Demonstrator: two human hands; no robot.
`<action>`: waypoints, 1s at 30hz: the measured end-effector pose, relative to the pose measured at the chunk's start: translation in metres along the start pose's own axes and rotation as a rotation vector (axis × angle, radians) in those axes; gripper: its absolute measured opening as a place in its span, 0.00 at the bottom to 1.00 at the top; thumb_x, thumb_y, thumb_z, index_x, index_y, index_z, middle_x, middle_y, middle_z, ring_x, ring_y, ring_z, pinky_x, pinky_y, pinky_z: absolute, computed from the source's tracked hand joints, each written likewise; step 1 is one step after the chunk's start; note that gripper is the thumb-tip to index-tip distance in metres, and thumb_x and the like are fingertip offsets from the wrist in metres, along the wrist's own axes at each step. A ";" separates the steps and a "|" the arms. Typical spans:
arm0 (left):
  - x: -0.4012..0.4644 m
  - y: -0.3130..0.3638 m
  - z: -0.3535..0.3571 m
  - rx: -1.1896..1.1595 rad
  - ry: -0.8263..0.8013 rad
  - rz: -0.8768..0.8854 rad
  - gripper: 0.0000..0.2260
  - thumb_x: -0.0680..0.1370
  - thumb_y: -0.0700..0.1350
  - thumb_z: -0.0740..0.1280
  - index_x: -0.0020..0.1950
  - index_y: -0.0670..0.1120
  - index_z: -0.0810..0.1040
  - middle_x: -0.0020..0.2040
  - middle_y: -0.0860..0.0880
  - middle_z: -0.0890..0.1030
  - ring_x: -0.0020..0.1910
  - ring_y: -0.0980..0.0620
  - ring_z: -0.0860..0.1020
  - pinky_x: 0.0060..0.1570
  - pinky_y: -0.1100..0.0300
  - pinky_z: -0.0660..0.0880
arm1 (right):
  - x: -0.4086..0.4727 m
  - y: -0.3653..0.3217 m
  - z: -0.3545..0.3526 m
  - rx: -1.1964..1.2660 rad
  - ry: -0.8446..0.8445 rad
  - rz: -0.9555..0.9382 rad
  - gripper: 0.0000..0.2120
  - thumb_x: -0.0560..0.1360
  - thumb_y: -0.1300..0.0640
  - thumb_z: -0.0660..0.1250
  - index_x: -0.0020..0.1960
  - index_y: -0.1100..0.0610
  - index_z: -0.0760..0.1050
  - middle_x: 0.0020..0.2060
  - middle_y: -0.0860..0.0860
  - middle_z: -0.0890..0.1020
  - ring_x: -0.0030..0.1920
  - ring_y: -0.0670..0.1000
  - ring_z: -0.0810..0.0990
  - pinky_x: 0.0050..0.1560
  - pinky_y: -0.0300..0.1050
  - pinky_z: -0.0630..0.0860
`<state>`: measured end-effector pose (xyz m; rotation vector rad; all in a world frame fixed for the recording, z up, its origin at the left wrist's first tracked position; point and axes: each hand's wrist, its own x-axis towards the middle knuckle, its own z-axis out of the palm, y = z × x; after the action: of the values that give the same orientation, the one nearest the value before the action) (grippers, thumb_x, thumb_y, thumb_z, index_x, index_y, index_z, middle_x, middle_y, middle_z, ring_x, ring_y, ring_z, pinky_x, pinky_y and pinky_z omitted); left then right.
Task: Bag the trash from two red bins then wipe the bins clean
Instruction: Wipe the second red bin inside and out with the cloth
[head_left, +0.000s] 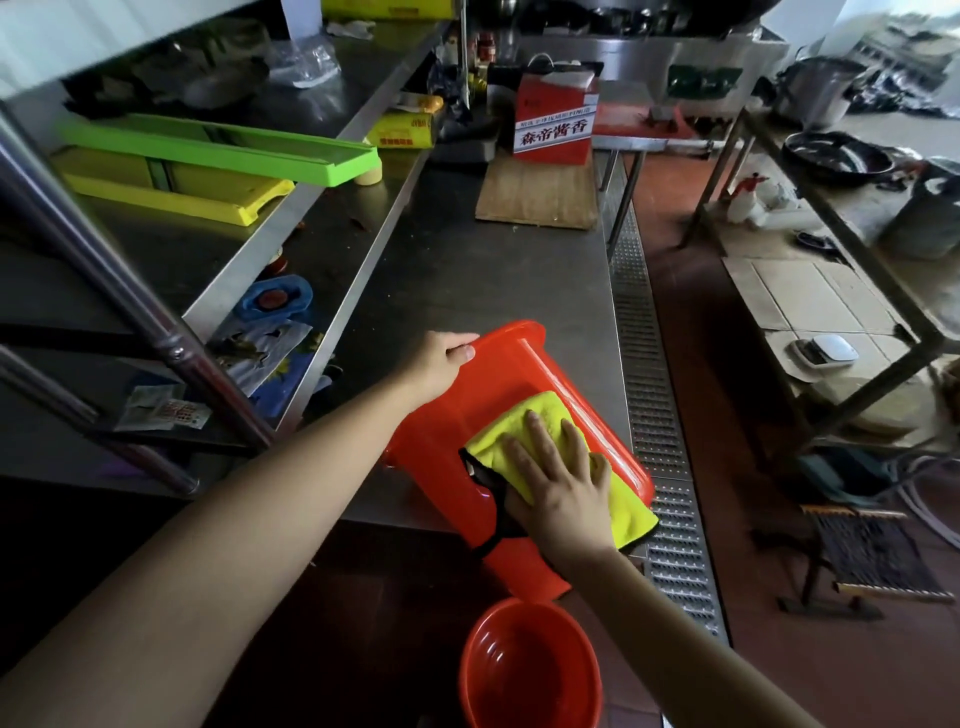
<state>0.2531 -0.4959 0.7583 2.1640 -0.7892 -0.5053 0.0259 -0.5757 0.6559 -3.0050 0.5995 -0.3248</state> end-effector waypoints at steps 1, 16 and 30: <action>-0.005 -0.008 -0.005 -0.014 0.003 -0.005 0.15 0.82 0.45 0.63 0.69 0.47 0.76 0.66 0.50 0.78 0.65 0.52 0.75 0.60 0.64 0.67 | 0.010 -0.005 -0.002 0.013 -0.008 -0.002 0.30 0.76 0.34 0.60 0.76 0.39 0.62 0.81 0.46 0.53 0.77 0.64 0.57 0.63 0.71 0.66; -0.029 -0.037 0.001 -0.087 0.098 -0.070 0.20 0.79 0.52 0.67 0.68 0.44 0.76 0.66 0.46 0.78 0.65 0.53 0.74 0.62 0.64 0.67 | 0.057 -0.031 -0.015 0.038 -0.001 -0.074 0.34 0.76 0.36 0.63 0.78 0.39 0.57 0.81 0.45 0.42 0.80 0.62 0.40 0.70 0.73 0.58; 0.006 0.028 -0.008 0.131 -0.077 0.121 0.18 0.81 0.48 0.65 0.72 0.50 0.73 0.67 0.47 0.74 0.67 0.49 0.72 0.61 0.64 0.64 | 0.048 -0.030 0.001 -0.151 0.027 -0.290 0.38 0.76 0.39 0.67 0.81 0.42 0.54 0.82 0.50 0.43 0.79 0.64 0.37 0.75 0.72 0.48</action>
<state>0.2515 -0.5100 0.7842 2.2102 -1.0141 -0.4891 0.0807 -0.5665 0.6675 -3.2402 0.1954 -0.3488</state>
